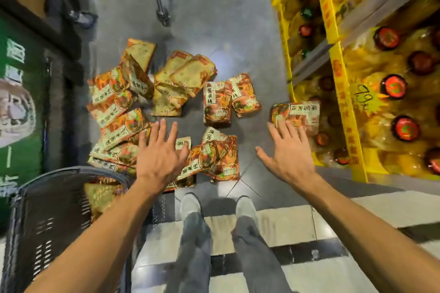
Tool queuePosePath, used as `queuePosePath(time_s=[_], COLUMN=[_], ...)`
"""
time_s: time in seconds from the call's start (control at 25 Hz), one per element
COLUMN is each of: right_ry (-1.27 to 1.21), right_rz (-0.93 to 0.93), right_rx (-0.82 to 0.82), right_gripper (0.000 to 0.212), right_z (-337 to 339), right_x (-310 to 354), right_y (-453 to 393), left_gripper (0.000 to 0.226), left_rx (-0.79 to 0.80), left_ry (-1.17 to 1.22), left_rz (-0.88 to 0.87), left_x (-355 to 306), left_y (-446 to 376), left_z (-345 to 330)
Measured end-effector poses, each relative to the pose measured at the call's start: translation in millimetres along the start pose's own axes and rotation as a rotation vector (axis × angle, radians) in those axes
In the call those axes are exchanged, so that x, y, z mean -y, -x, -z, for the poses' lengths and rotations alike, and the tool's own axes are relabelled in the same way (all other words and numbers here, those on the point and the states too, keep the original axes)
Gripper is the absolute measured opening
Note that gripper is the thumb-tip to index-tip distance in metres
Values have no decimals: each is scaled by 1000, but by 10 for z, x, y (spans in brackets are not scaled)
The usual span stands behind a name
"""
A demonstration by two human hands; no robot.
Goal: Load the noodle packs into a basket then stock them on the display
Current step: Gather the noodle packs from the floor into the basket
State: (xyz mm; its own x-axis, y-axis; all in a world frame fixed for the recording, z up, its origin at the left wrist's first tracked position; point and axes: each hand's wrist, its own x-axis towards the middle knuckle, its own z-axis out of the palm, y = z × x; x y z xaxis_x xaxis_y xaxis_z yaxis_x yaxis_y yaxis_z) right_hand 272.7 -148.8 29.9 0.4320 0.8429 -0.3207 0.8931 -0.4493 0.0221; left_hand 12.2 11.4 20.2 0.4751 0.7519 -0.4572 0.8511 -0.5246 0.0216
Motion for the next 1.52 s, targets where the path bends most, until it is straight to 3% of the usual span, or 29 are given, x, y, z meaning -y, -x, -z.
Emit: queuePosePath(time_s=[0.12,0.28,0.4,0.48,0.56,0.68,0.72,0.84,1.0,1.2,1.28,1.4,1.48,1.52], right_ry=[19,2,7,0,-36,-101,-139,-262,-516,-718,-776,-911,-1237,-1440], right_rz=[-81,-115,-95,-87,-80,-56,-59,-121,-330,-529,-569,-611,-655,-667], right_rx=[115,237,295,326,311,278,285,297,274,279,177,-40,-21,33], right_gripper=[83,85,80,82,89,91,89,96,113,130,118,72,45,43], right_z=[-963,-2257,-3050,-3566,-3982,-4469,-4642,-5144,-5568,-5607,-5594,-5502,-5410,-5379], right_x=[31,173,247,289,330,371,412,603,804,901,921,980,1059,1112], right_y=[-99,-292,-455,-616,-854,-1335,-1513,-1837,-1842,-1876,-1883,-1851,-1849,-1836], left_gripper=[73,74,77,78,81,95,100,91,60,47,44,38,37,37], left_rx=[81,197,257,286,367,682,715,597,323,88,84,111,85,65], left_ry=[4,104,18,57,285,1192,1463,1799,1975,2174,2190,2199,2158,2158], left_rz=[-36,61,5,89,356,937,1093,1297,1227,1233,1249,1250,1289,1320], left_x=[-16,-89,-123,-192,-328,-521,-521,-526,-592,-454,-394,-336,-293,-263], left_y=[-435,-762,-855,-963,-1103,-1400,-1543,-1866,-1939,-1993,-2015,-1993,-1938,-1890], left_z=[-861,-2112,-2958,-3425,-3732,-4161,-4343,-4826,-5107,-5145,-5087,-5045,-5075,-5083])
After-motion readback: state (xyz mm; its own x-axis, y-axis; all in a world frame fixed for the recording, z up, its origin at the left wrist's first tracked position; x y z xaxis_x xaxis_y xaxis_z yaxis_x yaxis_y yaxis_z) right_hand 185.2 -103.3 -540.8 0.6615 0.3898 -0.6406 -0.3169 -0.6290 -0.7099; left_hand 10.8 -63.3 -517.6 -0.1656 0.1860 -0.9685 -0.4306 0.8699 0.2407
